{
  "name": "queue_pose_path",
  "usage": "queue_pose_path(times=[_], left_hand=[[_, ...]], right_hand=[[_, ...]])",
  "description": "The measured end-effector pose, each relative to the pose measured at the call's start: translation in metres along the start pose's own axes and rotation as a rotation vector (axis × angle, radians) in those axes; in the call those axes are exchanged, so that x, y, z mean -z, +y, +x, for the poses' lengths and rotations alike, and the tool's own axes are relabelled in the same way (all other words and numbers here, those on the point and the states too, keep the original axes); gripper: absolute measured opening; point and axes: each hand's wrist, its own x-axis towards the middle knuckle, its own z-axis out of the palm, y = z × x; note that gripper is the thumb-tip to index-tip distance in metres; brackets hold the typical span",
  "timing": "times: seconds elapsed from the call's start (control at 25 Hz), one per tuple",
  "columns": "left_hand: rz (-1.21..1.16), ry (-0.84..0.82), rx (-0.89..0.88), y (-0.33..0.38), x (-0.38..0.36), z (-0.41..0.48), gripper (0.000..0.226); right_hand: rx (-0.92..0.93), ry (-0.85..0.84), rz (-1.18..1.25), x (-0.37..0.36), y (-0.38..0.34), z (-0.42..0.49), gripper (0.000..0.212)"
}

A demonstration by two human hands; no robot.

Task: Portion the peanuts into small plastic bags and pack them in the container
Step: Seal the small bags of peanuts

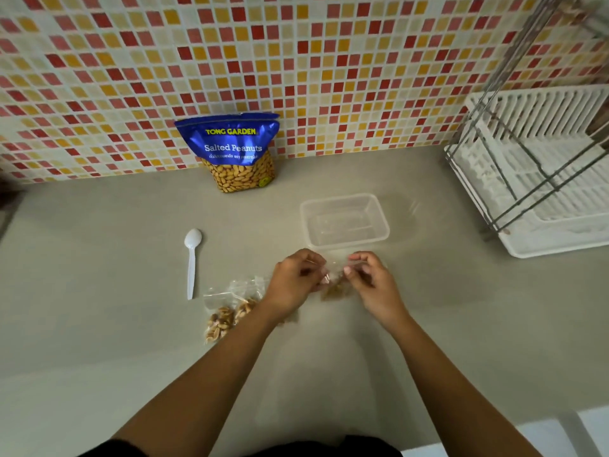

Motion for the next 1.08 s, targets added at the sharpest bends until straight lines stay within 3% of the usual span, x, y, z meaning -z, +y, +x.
queue_pose_path(times=[0.12, 0.24, 0.52, 0.72, 0.88, 1.08], left_hand=[[-0.041, -0.035, 0.016, 0.015, 0.027, -0.011, 0.015], [0.073, -0.073, -0.042, 0.029, 0.052, -0.021, 0.014], [0.451, 0.003, -0.27, 0.047, 0.063, -0.028, 0.01], [0.64, 0.152, -0.399, 0.056, 0.049, -0.031, 0.009], [0.681, 0.206, -0.507, 0.065, 0.049, -0.031, 0.009], [0.734, 0.208, -0.52, 0.064, 0.061, -0.03, 0.01]], right_hand=[[-0.054, 0.039, 0.243, -0.02, -0.017, -0.012, 0.015], [-0.055, 0.082, 0.303, -0.036, -0.035, -0.017, 0.015], [0.088, 0.093, 0.088, -0.052, -0.058, -0.018, 0.009], [0.223, 0.241, -0.109, -0.054, -0.071, -0.019, 0.009], [0.262, 0.333, -0.067, -0.049, -0.08, -0.015, 0.007], [0.272, 0.317, -0.047, -0.043, -0.081, -0.011, 0.008]])
